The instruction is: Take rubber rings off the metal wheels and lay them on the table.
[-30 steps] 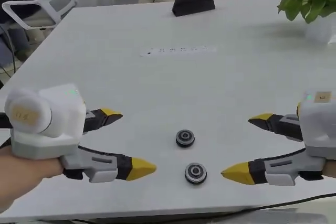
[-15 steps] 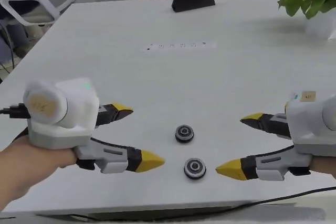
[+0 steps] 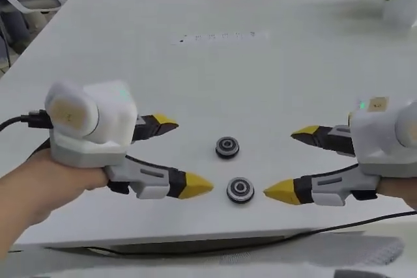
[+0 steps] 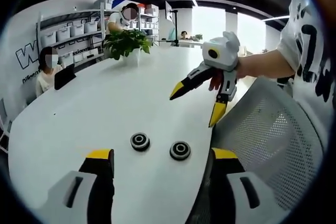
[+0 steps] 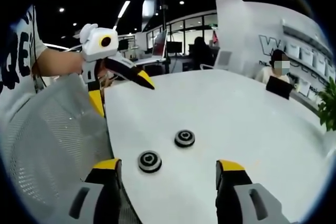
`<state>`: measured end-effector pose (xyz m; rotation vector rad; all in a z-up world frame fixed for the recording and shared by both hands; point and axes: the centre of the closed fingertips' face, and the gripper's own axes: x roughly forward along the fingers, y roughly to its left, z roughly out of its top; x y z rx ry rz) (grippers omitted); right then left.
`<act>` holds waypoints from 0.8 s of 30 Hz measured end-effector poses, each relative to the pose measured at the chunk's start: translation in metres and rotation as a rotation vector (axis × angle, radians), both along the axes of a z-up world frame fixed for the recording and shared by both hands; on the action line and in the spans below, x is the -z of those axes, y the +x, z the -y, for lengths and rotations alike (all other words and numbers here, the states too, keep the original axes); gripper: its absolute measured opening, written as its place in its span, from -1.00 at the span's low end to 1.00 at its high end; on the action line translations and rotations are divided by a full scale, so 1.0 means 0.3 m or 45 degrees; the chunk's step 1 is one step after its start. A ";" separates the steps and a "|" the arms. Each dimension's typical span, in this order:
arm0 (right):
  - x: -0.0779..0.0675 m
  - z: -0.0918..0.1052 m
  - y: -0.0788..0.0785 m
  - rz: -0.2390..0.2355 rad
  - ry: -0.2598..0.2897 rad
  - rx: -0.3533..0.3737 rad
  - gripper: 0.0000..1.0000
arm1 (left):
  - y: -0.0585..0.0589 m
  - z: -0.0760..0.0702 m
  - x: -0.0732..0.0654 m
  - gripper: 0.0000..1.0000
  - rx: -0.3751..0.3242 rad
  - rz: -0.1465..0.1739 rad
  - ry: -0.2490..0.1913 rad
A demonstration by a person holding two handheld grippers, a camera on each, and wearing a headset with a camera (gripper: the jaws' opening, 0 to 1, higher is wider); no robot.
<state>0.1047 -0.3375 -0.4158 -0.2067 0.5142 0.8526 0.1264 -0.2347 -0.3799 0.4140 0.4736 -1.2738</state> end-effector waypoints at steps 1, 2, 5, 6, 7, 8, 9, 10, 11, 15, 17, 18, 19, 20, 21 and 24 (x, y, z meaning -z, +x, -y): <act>0.002 -0.002 0.000 0.002 -0.001 -0.004 0.43 | -0.001 0.003 0.002 0.41 0.003 -0.003 -0.002; 0.004 -0.005 0.000 0.006 -0.003 -0.009 0.42 | -0.002 0.006 0.004 0.40 0.006 -0.004 -0.003; 0.011 -0.013 -0.001 0.013 -0.005 -0.025 0.38 | -0.008 0.020 0.013 0.37 0.026 -0.001 -0.006; 0.013 -0.015 -0.001 0.016 -0.008 -0.031 0.37 | -0.009 0.023 0.015 0.36 0.030 0.001 -0.007; 0.017 -0.018 -0.002 0.018 -0.013 -0.037 0.37 | -0.010 0.028 0.016 0.34 0.036 0.003 -0.011; 0.020 -0.020 -0.003 0.021 -0.017 -0.043 0.36 | -0.012 0.031 0.017 0.33 0.040 0.002 -0.014; 0.024 -0.025 -0.006 0.025 -0.021 -0.054 0.34 | -0.014 0.035 0.018 0.31 0.046 0.002 -0.016; 0.026 -0.030 -0.008 0.026 -0.024 -0.060 0.33 | -0.018 0.040 0.020 0.30 0.059 0.007 -0.017; 0.033 -0.032 -0.009 0.028 -0.029 -0.067 0.31 | -0.020 0.043 0.022 0.29 0.067 0.008 -0.018; 0.049 -0.037 -0.009 0.026 -0.032 -0.081 0.25 | -0.021 0.048 0.035 0.24 0.097 0.028 0.003; 0.048 -0.042 -0.007 0.036 -0.022 -0.091 0.20 | -0.020 0.049 0.042 0.22 0.109 0.033 0.012; 0.046 -0.046 -0.006 0.041 -0.017 -0.097 0.16 | -0.020 0.049 0.045 0.21 0.113 0.033 0.018; 0.045 -0.051 -0.004 0.046 -0.002 -0.103 0.13 | -0.020 0.050 0.047 0.20 0.116 0.033 0.020; 0.045 -0.054 -0.003 0.044 0.005 -0.105 0.10 | -0.020 0.052 0.051 0.19 0.120 0.034 0.022; 0.046 -0.058 -0.002 0.045 0.010 -0.107 0.07 | -0.021 0.054 0.055 0.18 0.125 0.034 0.025; 0.056 -0.071 -0.002 0.042 0.009 -0.124 0.01 | -0.025 0.061 0.069 0.13 0.136 0.024 0.028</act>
